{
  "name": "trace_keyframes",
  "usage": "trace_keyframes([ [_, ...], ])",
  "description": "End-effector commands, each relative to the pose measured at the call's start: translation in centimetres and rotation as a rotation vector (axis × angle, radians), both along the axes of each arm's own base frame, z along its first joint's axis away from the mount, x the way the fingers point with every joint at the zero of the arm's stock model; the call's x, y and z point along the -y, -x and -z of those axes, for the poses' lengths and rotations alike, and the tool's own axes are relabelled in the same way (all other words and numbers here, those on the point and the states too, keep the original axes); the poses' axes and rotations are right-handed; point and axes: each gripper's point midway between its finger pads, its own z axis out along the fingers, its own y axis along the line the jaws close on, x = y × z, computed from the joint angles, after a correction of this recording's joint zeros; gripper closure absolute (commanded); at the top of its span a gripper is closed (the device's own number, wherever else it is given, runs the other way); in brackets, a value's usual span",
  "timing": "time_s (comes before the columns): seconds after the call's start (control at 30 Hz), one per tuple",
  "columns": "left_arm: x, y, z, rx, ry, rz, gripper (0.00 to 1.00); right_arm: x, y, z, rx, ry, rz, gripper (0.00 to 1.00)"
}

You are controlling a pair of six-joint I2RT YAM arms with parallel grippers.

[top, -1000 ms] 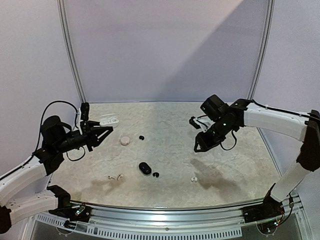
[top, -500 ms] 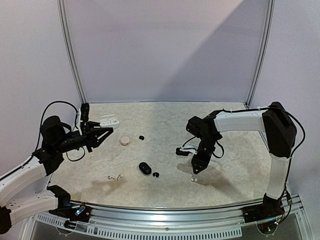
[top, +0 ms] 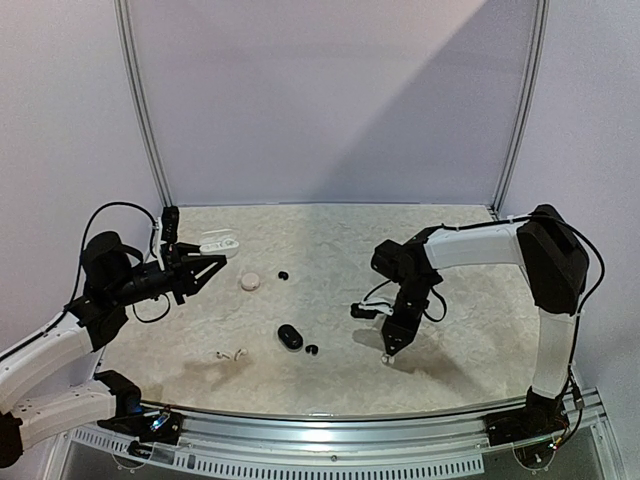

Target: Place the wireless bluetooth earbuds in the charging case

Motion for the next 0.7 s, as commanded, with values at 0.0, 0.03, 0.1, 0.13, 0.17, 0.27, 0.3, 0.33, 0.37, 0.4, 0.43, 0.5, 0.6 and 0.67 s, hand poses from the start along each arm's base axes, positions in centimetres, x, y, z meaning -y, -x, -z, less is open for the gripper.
trace_keyframes([
  [0.0, 0.1, 0.1, 0.8, -0.005, -0.018, 0.002, 1.0, -0.2, 1.7, 0.7, -0.049, 0.013, -0.02, 0.67],
  [0.03, 0.2, 0.1, 0.8, -0.005, -0.018, 0.002, 1.0, -0.3, 1.9, 0.7, -0.056, 0.011, -0.021, 0.66],
  [0.1, 0.2, 0.2, 0.9, -0.007, -0.019, 0.003, 1.0, -0.4, 2.4, 0.6, -0.067, 0.007, -0.02, 0.66],
  [0.13, 0.1, 0.2, 0.9, -0.004, -0.019, 0.002, 1.0, -0.5, 2.5, 0.5, -0.069, 0.006, -0.017, 0.66],
  [0.17, 0.2, 0.2, 0.9, -0.005, -0.019, 0.003, 1.0, -0.4, 2.7, 0.5, -0.071, 0.007, -0.017, 0.66],
  [0.27, 0.1, 0.1, 1.1, -0.005, -0.024, 0.0, 1.0, -0.4, 3.1, 0.4, -0.073, 0.002, -0.012, 0.67],
  [0.3, 0.1, 0.1, 1.1, -0.006, -0.024, -0.001, 1.0, -0.5, 3.3, 0.4, -0.076, 0.002, -0.012, 0.68],
  [0.33, 0.1, 0.1, 1.2, -0.007, -0.026, -0.002, 1.0, -0.5, 3.4, 0.4, -0.076, 0.003, -0.013, 0.7],
  [0.37, 0.1, 0.1, 1.2, -0.004, -0.025, -0.001, 1.0, -0.5, 3.5, 0.3, -0.079, 0.003, -0.011, 0.72],
  [0.4, 0.1, 0.2, 1.2, -0.004, -0.025, 0.0, 1.0, -0.6, 3.6, 0.3, -0.081, 0.002, -0.011, 0.74],
  [0.43, 0.1, 0.2, 1.2, -0.006, -0.025, 0.0, 1.0, -0.6, 3.6, 0.4, -0.086, 0.001, -0.011, 0.77],
  [0.5, 0.1, 0.2, 1.2, -0.006, -0.027, 0.0, 1.0, -0.7, 3.7, 0.3, -0.09, -0.004, -0.008, 0.82],
  [0.6, 0.1, 0.2, 1.2, -0.006, -0.029, 0.002, 1.0, -0.8, 4.0, 0.1, -0.1, -0.01, -0.008, 0.89],
  [0.67, 0.2, 0.2, 1.1, -0.003, -0.028, 0.004, 1.0, -0.8, 4.0, -0.1, -0.102, -0.011, -0.008, 0.92],
])
